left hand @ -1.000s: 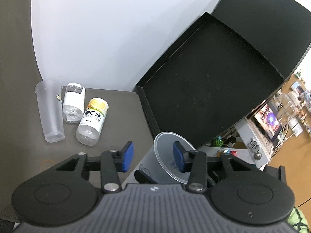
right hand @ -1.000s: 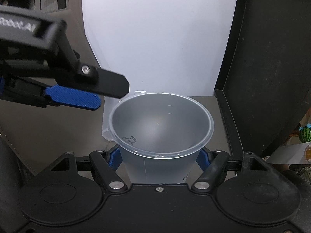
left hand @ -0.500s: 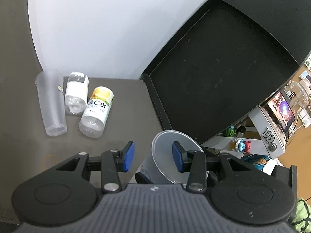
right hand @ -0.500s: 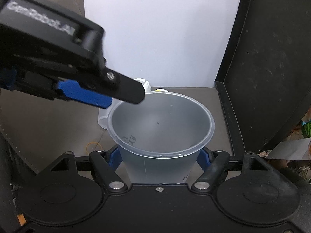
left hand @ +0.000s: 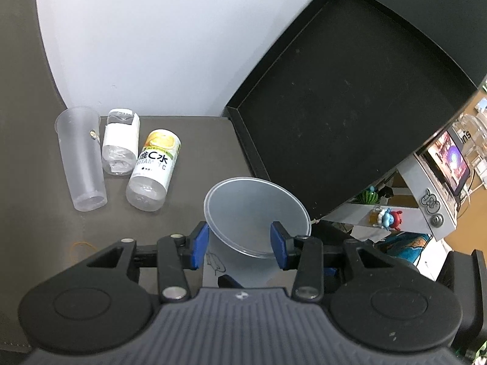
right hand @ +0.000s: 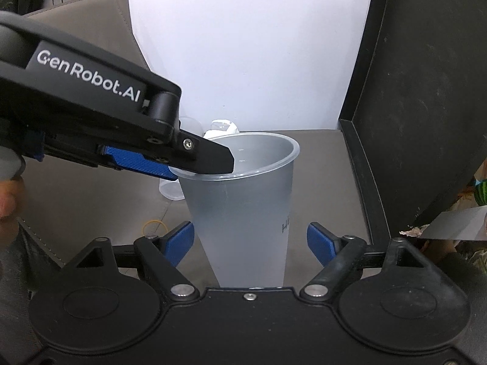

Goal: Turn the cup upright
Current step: 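Turn the cup rim-up with the right gripper and carry it down, then set the cup base-down on the table and open the right gripper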

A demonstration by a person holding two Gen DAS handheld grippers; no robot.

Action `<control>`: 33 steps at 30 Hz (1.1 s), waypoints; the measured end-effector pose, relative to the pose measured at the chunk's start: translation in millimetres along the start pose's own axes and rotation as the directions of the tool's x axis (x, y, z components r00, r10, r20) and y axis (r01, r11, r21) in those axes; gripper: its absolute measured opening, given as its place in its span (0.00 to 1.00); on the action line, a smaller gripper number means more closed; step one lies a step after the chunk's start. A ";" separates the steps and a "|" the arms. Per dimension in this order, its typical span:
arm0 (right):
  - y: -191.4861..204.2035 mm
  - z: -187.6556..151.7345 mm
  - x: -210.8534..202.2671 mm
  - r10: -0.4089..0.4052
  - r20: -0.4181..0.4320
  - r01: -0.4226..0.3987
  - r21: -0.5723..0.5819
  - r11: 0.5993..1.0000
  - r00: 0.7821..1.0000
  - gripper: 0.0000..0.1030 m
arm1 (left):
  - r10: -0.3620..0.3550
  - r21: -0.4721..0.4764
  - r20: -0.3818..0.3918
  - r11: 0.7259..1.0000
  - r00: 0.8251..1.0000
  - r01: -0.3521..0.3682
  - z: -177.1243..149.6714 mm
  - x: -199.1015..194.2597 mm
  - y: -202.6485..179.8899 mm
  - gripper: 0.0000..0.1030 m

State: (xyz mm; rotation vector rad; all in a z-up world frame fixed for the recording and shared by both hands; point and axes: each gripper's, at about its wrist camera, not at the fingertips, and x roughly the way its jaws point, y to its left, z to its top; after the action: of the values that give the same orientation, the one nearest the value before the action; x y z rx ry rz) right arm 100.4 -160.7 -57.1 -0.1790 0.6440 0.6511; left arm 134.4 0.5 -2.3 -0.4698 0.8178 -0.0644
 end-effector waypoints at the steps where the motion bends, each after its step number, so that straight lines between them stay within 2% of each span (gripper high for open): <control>1: 0.1 -0.8 -3.6 0.001 -0.001 -0.001 0.002 1.000 1.000 0.78 | -0.003 0.008 -0.004 1.000 1.000 0.003 -0.4 0.3 -1.9 0.41; 16: -18.9 4.7 -0.8 0.069 -0.063 -0.063 0.089 0.994 0.996 0.81 | 0.019 0.041 -0.026 0.999 0.999 -0.018 -3.0 0.4 -12.5 0.46; 21: -25.7 5.9 1.6 0.087 -0.073 -0.079 0.106 0.991 0.993 0.83 | 0.055 0.085 -0.040 0.995 0.998 -0.051 -2.6 -4.1 -18.0 0.55; 23: -30.7 8.0 2.4 0.092 -0.078 -0.083 0.111 0.990 0.993 0.87 | 0.060 0.077 -0.028 0.995 0.998 -0.058 -2.3 -9.7 -15.7 0.65; 26: -36.4 9.6 2.0 0.098 -0.086 -0.087 0.123 0.989 0.991 0.91 | 0.078 0.083 0.002 0.993 0.997 -0.078 -2.4 -19.9 -13.7 0.71; 29: -41.5 11.1 1.0 0.102 -0.089 -0.088 0.142 0.986 0.991 0.93 | 0.103 0.084 0.034 0.991 0.994 -0.105 -4.0 -31.0 -10.4 0.77; 33: -45.2 12.6 -1.6 0.102 -0.090 -0.087 0.154 0.984 0.991 0.96 | 0.107 0.082 0.043 0.990 0.993 -0.110 -8.3 -41.2 -6.0 0.78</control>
State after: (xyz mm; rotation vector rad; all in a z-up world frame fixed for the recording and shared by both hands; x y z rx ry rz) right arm 133.4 -192.8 -48.0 -0.0400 0.7962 0.6856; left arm 100.8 1.5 23.7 -0.3453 0.7981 0.0111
